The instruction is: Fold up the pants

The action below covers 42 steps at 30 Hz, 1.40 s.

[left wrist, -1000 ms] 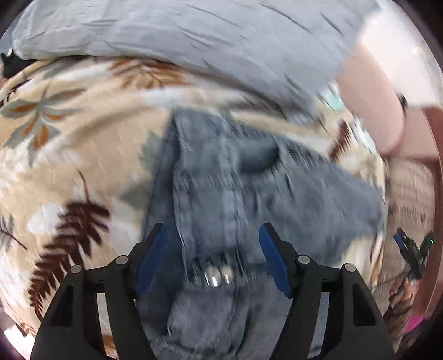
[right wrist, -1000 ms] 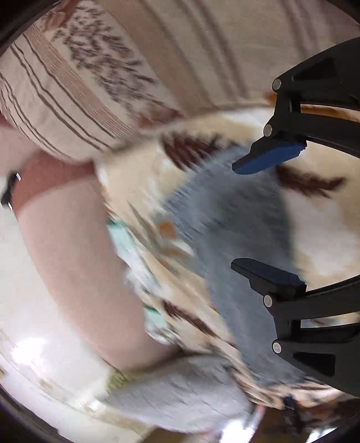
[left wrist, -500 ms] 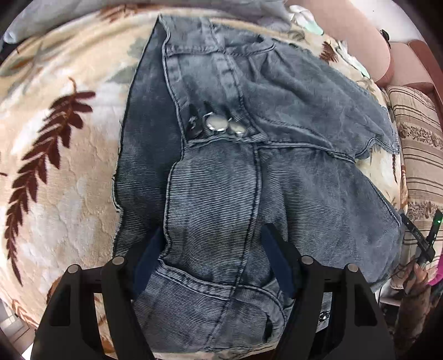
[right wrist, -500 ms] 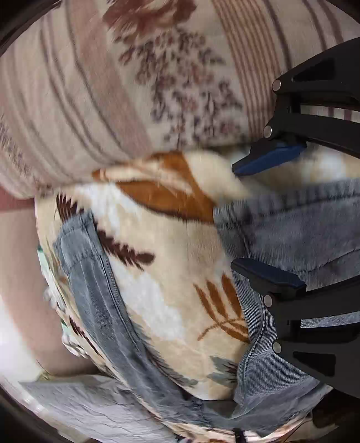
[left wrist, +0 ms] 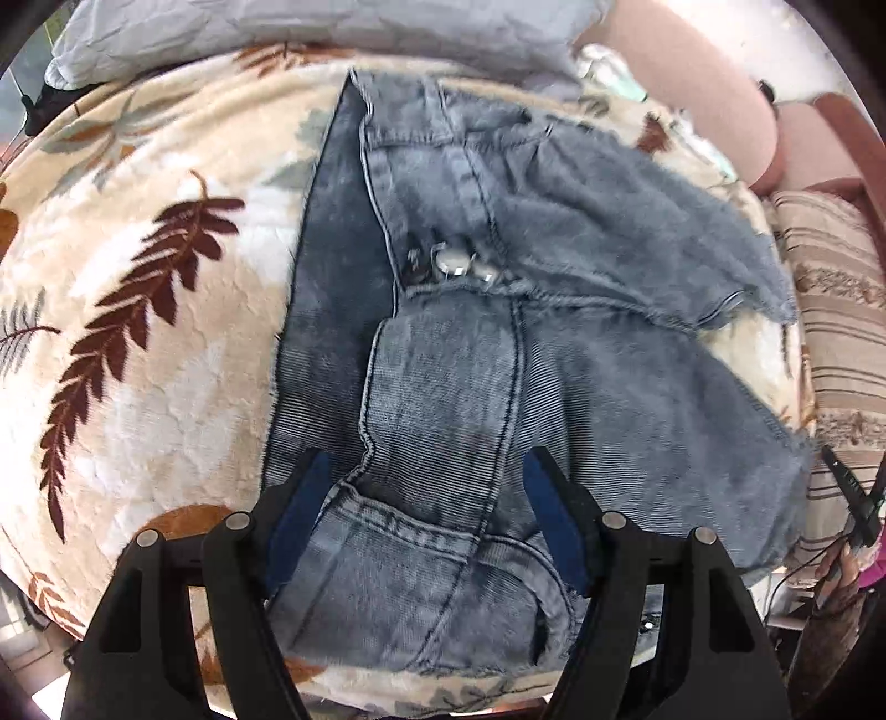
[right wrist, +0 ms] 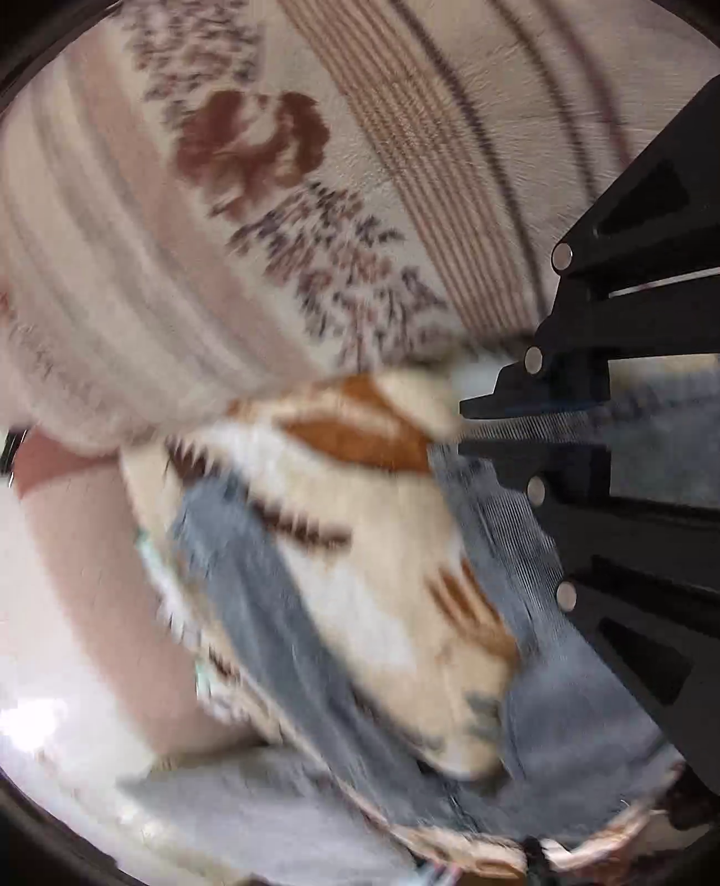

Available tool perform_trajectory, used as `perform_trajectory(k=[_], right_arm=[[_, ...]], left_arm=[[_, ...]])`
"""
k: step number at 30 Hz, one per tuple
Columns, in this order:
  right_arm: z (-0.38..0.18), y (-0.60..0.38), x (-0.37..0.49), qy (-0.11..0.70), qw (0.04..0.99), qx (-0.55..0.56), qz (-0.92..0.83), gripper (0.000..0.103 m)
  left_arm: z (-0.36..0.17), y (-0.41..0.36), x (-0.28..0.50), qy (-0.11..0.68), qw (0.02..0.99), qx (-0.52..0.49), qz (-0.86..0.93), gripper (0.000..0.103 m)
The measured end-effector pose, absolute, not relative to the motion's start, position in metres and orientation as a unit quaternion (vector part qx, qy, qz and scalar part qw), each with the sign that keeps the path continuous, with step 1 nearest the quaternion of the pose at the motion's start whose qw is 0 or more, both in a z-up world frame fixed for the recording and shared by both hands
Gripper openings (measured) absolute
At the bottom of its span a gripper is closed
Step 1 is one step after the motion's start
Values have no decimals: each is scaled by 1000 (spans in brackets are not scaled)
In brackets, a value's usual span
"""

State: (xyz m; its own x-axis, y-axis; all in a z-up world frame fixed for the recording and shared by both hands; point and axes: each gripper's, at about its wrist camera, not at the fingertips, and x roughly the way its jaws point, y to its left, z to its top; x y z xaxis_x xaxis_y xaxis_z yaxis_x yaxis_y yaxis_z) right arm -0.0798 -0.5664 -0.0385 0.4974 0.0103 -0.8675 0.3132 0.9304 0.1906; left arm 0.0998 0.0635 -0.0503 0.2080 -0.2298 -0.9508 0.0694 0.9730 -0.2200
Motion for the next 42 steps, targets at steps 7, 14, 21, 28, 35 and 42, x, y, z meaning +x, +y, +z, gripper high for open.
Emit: perform_trajectory(k=[7,14,21,28,35,42], right_arm=[[-76,-562,-64,534,817,184,-117,49],[-44,-559,-97,493,845,159,-132,13],[-51,-571,-115,489,838,200,-138,32],[4,-571,-85,452,863,203,-95,44],[6,-571,72,467,851,234,-63,59],[-49,-575,212,502,832,220,-83,63]], left_arm=[[-71,87,87,657,736,-127,-102,74],[-67,89,78,642,751,-115,-98,74],[-64,92,73,640,754,-117,-93,74],[-25,95,118,621,771,-109,-92,74],[-25,84,217,642,751,-142,-59,75],[-46,103,294,656,732,-181,-14,75]])
